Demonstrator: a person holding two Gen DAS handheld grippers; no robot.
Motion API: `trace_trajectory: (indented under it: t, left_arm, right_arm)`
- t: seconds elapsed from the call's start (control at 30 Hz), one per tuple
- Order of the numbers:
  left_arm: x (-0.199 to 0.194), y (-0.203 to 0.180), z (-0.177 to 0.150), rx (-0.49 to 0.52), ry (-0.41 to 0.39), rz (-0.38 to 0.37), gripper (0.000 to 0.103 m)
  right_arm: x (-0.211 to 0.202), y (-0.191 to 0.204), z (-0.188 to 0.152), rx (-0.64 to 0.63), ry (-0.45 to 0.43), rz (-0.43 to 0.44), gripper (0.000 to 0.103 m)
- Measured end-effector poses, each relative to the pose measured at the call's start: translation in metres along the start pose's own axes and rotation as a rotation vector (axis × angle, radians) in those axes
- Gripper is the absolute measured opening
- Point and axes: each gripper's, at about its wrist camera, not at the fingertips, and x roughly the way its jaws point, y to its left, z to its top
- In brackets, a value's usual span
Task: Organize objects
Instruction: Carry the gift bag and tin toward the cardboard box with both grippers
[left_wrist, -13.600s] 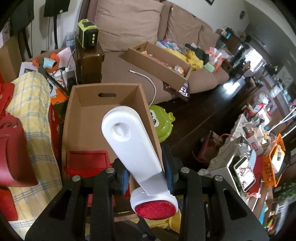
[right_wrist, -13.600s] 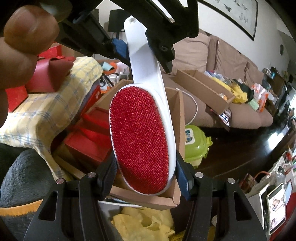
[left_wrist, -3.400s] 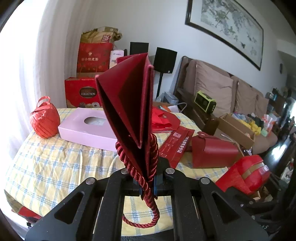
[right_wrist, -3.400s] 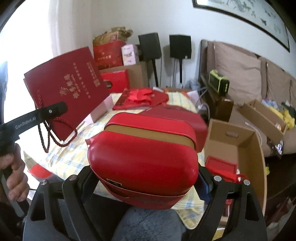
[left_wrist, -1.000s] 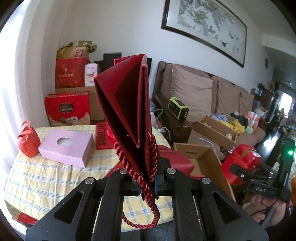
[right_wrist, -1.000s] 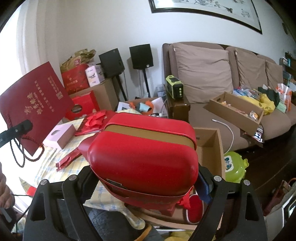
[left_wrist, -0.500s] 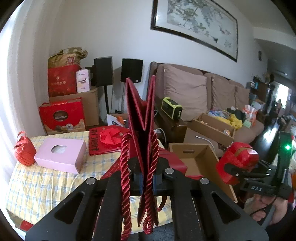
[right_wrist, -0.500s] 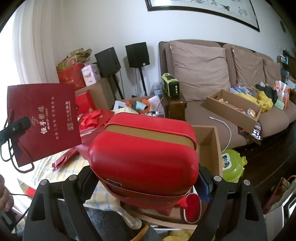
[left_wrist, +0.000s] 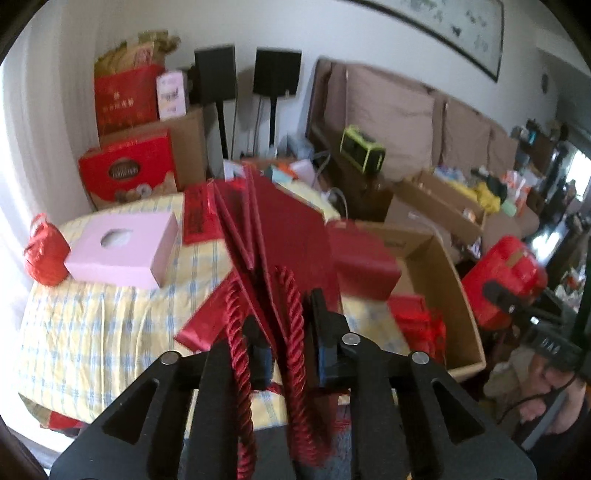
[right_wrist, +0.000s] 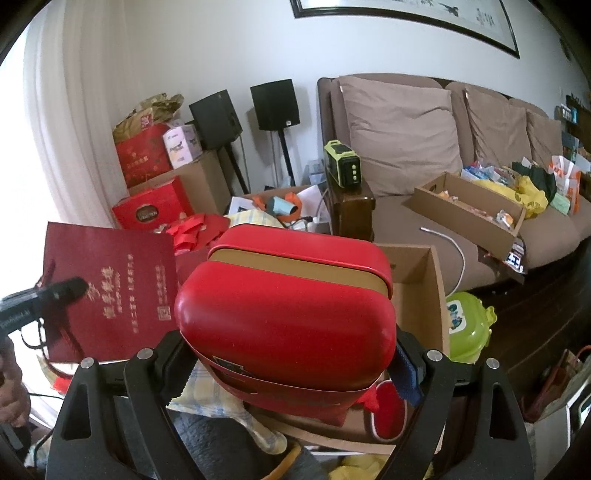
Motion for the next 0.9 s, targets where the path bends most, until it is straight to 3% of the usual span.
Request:
trace_trajectory:
  t: [0.37,0.57,0.67,0.83,0.9]
  left_arm:
    - [0.027,-0.001,-0.012,0.003,0.119,-0.02,0.03]
    - [0.039,0.01,-0.015,-0.063,0.156,-0.067,0.031]
    - [0.044,0.015,-0.017,-0.092,0.167,-0.11,0.02]
    - [0.032,0.002,-0.016,-0.047,0.121,-0.126,0.007]
    - [0.023,-0.005,-0.012,-0.037,0.1,-0.187,0.004]
  right_arm:
    - [0.007,0.003,-0.003,-0.007,0.024,0.0,0.088]
    - [0.01,0.003,-0.004,-0.008,0.035,0.003,0.088]
    - [0.011,0.002,-0.004,-0.008,0.039,0.004,0.088]
    - [0.011,0.003,-0.004,-0.01,0.041,0.005,0.088]
    - [0.012,0.003,-0.004,-0.01,0.042,0.005,0.088]
